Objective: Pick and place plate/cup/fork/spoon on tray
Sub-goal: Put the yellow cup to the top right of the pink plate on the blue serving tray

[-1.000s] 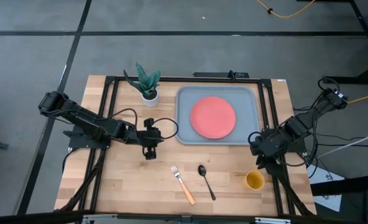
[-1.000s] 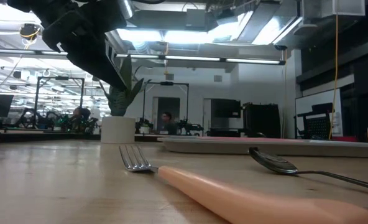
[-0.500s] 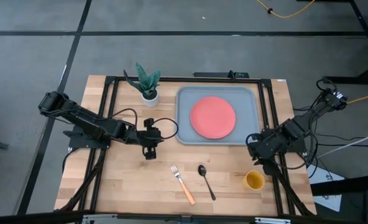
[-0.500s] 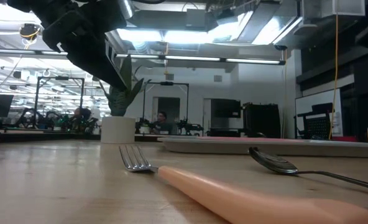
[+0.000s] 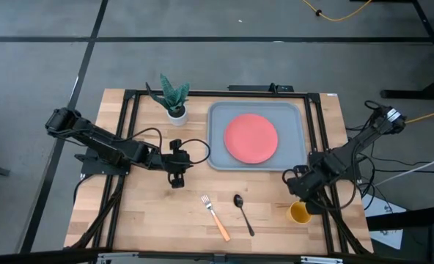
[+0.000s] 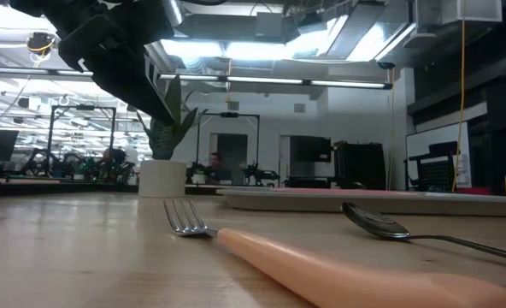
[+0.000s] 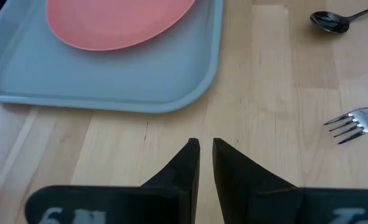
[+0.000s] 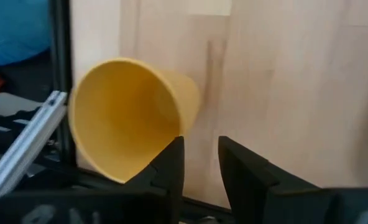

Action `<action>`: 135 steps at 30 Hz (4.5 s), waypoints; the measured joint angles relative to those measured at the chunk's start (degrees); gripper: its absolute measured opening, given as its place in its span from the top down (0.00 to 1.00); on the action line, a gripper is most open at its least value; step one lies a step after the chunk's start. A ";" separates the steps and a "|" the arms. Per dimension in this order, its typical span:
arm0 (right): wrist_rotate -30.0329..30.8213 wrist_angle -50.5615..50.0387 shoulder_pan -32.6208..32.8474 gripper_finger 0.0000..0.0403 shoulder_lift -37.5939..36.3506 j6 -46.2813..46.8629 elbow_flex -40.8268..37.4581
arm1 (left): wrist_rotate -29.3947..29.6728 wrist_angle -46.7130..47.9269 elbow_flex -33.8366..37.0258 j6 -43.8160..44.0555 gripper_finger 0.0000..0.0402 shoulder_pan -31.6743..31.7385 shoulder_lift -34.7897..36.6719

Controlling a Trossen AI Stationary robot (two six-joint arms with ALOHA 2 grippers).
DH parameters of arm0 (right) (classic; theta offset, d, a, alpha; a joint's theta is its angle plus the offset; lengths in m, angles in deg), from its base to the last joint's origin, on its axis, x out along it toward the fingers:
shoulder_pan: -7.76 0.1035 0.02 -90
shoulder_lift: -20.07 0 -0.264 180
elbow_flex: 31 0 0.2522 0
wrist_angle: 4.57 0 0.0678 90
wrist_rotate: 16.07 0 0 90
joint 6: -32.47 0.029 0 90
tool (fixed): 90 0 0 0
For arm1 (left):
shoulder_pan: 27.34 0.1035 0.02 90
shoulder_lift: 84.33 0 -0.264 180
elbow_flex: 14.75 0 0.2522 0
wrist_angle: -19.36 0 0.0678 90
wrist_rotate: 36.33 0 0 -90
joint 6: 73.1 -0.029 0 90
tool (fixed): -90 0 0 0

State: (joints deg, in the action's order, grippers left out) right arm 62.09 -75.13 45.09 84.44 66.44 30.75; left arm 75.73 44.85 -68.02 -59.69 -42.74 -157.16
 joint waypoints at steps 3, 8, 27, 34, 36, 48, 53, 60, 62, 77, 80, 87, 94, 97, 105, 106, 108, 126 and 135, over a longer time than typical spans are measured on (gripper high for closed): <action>-0.27 0.68 0.90 0.74 0.03 0.54 0.00 | 0.00 0.00 0.00 0.00 0.90 0.00 0.00; 0.05 0.85 1.86 0.74 0.03 1.96 0.00 | 0.00 0.00 0.00 0.00 0.90 0.00 0.00; 5.37 1.84 5.53 0.74 0.67 7.96 0.00 | -0.01 0.00 0.00 -0.02 0.90 0.00 0.00; 6.66 1.83 6.11 0.74 5.07 7.94 0.00 | -0.02 0.00 -0.02 -0.02 0.90 0.00 -0.01; 6.76 1.96 6.11 0.74 6.42 7.90 0.00 | -0.02 0.00 -0.02 -0.02 0.90 0.00 0.00; 9.37 5.13 6.11 0.76 12.77 7.73 -0.02 | -0.02 0.00 -0.02 -0.02 0.90 0.00 -0.02; 9.61 5.18 6.11 0.88 12.90 8.94 -0.02 | -0.02 0.00 -0.02 -0.04 0.90 -0.01 -0.01; 8.09 2.56 5.13 0.98 12.73 12.24 1.17 | -0.02 0.00 -0.02 -0.04 0.90 0.00 -0.02; 8.35 -2.01 4.05 0.99 12.70 12.70 4.45 | -0.02 0.01 -0.02 -0.04 0.90 -0.01 -0.01; 54.70 -23.78 -13.01 1.00 12.57 -5.97 32.70 | -0.20 -1.52 -0.03 0.02 0.90 0.00 -0.02; 57.72 -23.76 -21.06 1.00 12.56 -10.97 34.92 | -0.24 -2.60 -0.04 0.00 0.90 0.00 -0.02; 47.76 -21.18 -44.71 1.00 11.87 -22.24 34.79 | -0.28 -2.91 -0.04 -0.01 0.90 0.00 -0.02; 30.28 -13.50 -66.50 1.00 11.96 -34.68 31.93 | -0.28 -3.34 -0.04 -0.01 0.90 0.00 -0.02; 27.61 -12.17 -72.12 1.00 11.92 -37.32 30.41 | -0.28 -3.43 -0.04 0.00 0.90 0.00 -0.02; 22.14 -9.57 -79.08 1.00 11.92 -42.17 23.69 | -0.30 -3.43 -0.04 0.14 0.90 -0.01 -0.02; 22.08 -8.85 -79.42 1.00 11.92 -42.99 22.51 | -0.48 -3.43 -0.04 0.17 0.90 -0.06 -0.02; 21.83 -8.30 -80.05 1.00 11.98 -43.85 20.69 | -0.86 -3.43 -0.04 0.17 0.90 -0.36 -0.02; 19.28 -10.41 -81.47 1.00 11.77 -50.98 19.36 | 2.83 -3.43 -0.04 -2.13 0.90 -2.14 -0.02; 13.04 -3.04 -87.91 1.00 11.79 -54.21 10.18 | 5.75 -3.43 -0.04 -6.73 0.90 -0.88 -0.02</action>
State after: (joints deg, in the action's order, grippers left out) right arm 75.13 -78.17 -42.81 96.23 12.23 40.93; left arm 81.48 41.42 -68.06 -66.42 -43.62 -157.19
